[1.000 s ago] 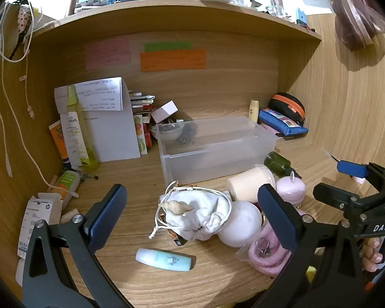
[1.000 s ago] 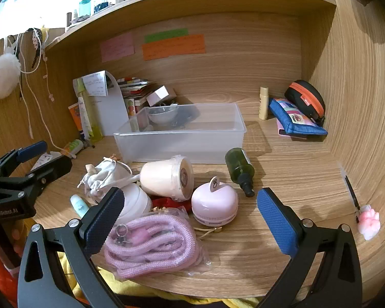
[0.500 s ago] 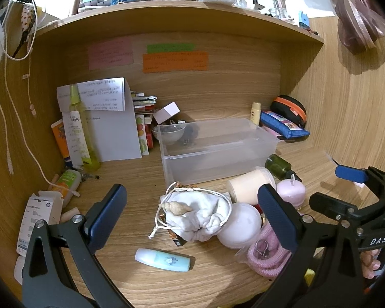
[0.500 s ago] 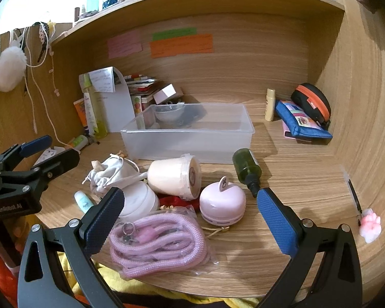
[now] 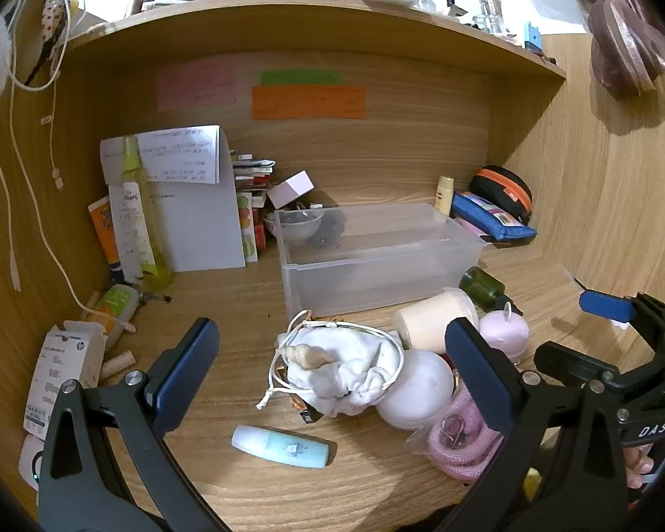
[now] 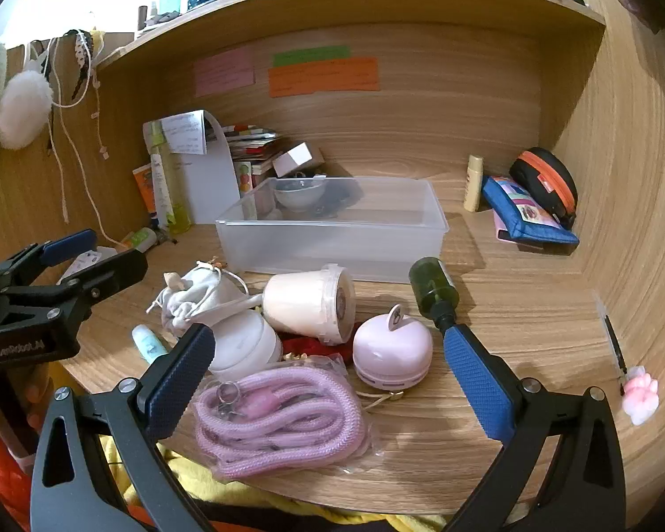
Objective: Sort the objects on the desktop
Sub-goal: 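Grasp the light-blue tube with the left tool while the right tool grasps the pink rope bag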
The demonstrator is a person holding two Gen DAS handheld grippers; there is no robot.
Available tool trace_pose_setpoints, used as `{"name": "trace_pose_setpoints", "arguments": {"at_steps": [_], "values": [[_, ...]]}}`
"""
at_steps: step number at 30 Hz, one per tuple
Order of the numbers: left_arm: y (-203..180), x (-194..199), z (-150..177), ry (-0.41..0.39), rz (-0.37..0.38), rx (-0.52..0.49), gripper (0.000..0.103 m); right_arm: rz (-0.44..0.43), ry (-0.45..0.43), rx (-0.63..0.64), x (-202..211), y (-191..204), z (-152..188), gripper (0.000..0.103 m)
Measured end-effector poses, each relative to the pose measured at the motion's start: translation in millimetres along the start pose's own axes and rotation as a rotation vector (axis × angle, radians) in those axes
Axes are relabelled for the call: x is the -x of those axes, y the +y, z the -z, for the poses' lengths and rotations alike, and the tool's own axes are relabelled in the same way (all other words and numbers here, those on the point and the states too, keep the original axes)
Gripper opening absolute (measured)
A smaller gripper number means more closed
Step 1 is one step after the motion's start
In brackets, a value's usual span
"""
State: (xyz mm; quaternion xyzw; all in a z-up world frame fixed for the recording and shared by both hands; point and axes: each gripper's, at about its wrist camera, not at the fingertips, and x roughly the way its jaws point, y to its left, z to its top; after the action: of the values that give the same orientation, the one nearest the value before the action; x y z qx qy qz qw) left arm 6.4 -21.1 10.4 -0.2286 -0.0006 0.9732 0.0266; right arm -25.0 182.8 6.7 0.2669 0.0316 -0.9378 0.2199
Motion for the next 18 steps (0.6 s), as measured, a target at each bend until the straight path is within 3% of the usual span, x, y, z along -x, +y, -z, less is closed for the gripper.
{"name": "trace_pose_setpoints", "arguments": {"at_steps": [10, 14, 18], "values": [[23.0, 2.8, 6.6, 0.046, -0.024, 0.007, 0.103, 0.03, 0.005, 0.024, 7.3, -2.4, 8.8, 0.103], [41.2, 0.6, 18.0, 0.111, -0.041, 0.011, 0.103, 0.041, 0.03, 0.019, 8.8, -7.5, 19.2, 0.103], [56.4, -8.4, 33.8, 0.204, 0.002, 0.054, 0.103, 0.025, 0.066, 0.002, 5.9, -9.4, 29.7, 0.103]]}}
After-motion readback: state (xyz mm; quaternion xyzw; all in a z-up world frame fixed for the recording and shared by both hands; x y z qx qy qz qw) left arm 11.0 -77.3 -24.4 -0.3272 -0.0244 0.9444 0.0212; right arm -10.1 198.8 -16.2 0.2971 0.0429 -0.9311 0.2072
